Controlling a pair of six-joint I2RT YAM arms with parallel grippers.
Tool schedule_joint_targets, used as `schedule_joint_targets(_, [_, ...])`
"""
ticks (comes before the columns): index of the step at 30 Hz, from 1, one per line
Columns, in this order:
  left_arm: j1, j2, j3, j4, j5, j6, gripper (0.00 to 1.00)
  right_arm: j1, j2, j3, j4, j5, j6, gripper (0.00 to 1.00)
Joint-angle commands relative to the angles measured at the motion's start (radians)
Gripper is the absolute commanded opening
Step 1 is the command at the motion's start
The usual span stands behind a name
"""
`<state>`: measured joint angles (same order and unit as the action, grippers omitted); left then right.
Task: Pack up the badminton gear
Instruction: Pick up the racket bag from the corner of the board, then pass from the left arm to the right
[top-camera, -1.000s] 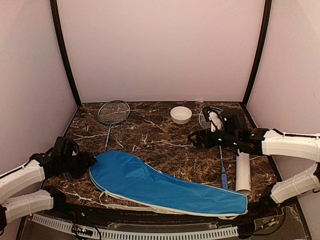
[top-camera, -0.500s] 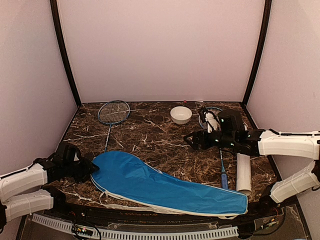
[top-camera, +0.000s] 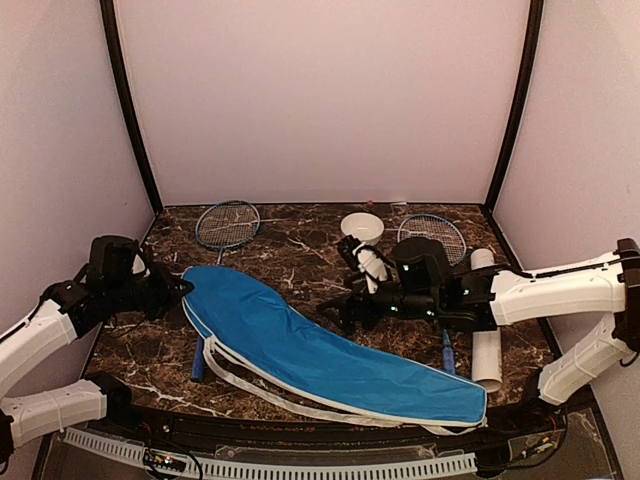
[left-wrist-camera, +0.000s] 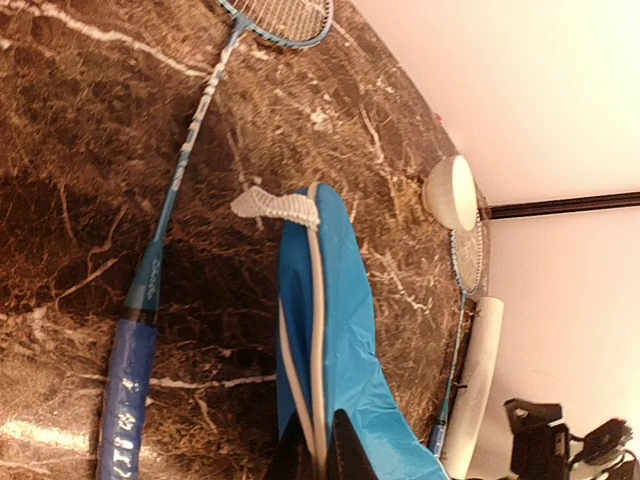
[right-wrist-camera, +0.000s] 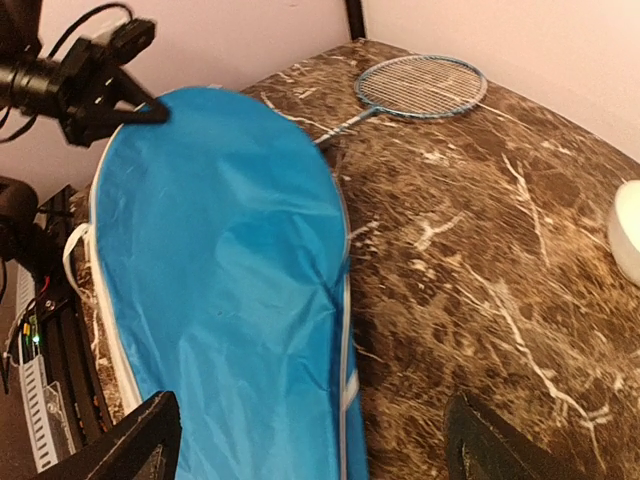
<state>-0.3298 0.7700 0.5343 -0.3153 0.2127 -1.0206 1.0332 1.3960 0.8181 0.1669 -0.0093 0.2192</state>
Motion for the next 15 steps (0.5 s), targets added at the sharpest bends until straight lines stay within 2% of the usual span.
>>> schedule_joint_targets(1, [0.003,-0.008,0.104,-0.046,-0.002,0.025,0.00,0.147,0.065,0.057,0.112,0.126,-0.071,0.91])
schedule_joint_targets(3, [0.003,0.000,0.147,-0.050,-0.002,0.032,0.00,0.222,0.110,0.082,0.130,0.198,-0.077,0.88])
schedule_joint_targets(5, [0.004,0.011,0.180,-0.061,-0.002,0.042,0.00,0.264,0.167,0.121,0.127,0.230,-0.067,0.77])
schedule_joint_targets(7, [0.003,0.019,0.201,-0.069,-0.003,0.054,0.00,0.303,0.231,0.155,0.124,0.274,-0.062,0.72])
schedule_joint_targets(11, [0.003,0.025,0.215,-0.074,-0.004,0.061,0.00,0.367,0.318,0.212,0.109,0.413,-0.103,0.71])
schedule_joint_targets(15, [0.004,0.023,0.220,-0.083,-0.012,0.067,0.00,0.396,0.379,0.257,0.086,0.467,-0.111,0.71])
